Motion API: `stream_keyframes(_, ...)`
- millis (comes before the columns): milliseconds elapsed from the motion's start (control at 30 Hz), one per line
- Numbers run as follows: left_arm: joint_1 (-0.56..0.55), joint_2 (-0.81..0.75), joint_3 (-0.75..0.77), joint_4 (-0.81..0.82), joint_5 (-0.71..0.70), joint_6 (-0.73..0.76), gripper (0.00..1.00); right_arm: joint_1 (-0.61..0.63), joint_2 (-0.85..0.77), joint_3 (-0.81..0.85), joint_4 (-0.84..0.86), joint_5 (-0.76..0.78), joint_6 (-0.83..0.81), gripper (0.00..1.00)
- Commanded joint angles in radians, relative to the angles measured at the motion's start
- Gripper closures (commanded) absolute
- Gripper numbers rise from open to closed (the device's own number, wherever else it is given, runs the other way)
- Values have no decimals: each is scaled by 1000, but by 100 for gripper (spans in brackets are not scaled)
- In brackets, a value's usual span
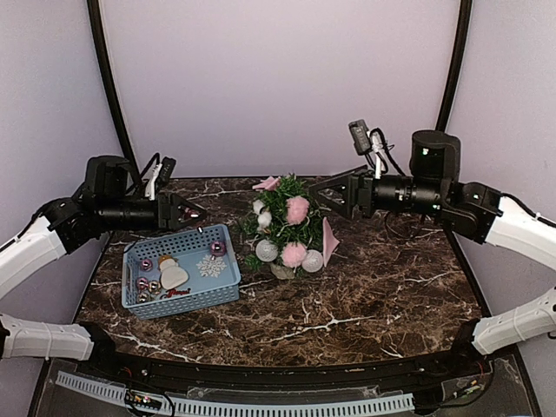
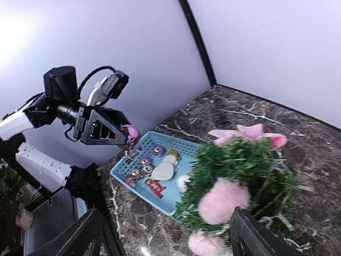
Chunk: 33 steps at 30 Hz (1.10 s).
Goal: Decorate the small christmas tree
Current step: Place the ornament bell in the bin.
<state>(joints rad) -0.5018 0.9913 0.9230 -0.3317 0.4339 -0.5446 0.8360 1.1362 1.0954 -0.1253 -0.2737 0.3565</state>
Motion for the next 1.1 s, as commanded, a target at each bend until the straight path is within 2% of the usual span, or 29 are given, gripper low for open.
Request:
stream_keyframes(0, -134, -5, 100, 46, 137, -5, 60, 90, 43, 13, 65, -45, -28, 16)
stream_keyframes(233, -307, 117, 277, 65, 177, 21, 60, 172, 105, 11, 170, -63, 24, 21)
stream_keyframes(400, -367, 201, 342, 106, 195, 21, 60, 235, 133, 42, 169, -103, 0, 16)
stream_keyframes(500, -389, 227, 345, 170, 225, 4, 60, 254, 142, 38, 194, -130, 17, 17)
stream_keyframes(733, -398, 246, 353, 196, 207, -9, 60, 273, 155, 29, 202, -159, 30, 35)
stream_keyframes(867, -399, 230, 351, 194, 122, -28, 59, 276, 114, -15, 216, -34, 36, 40)
stream_keyframes(967, -398, 236, 371, 166, 44, -39, 59, 273, 53, -49, 206, 191, 62, 35)
stream_keyframes(1067, -398, 265, 427, 148, -15, -30, 59, 244, 1, -63, 173, 343, 87, 34)
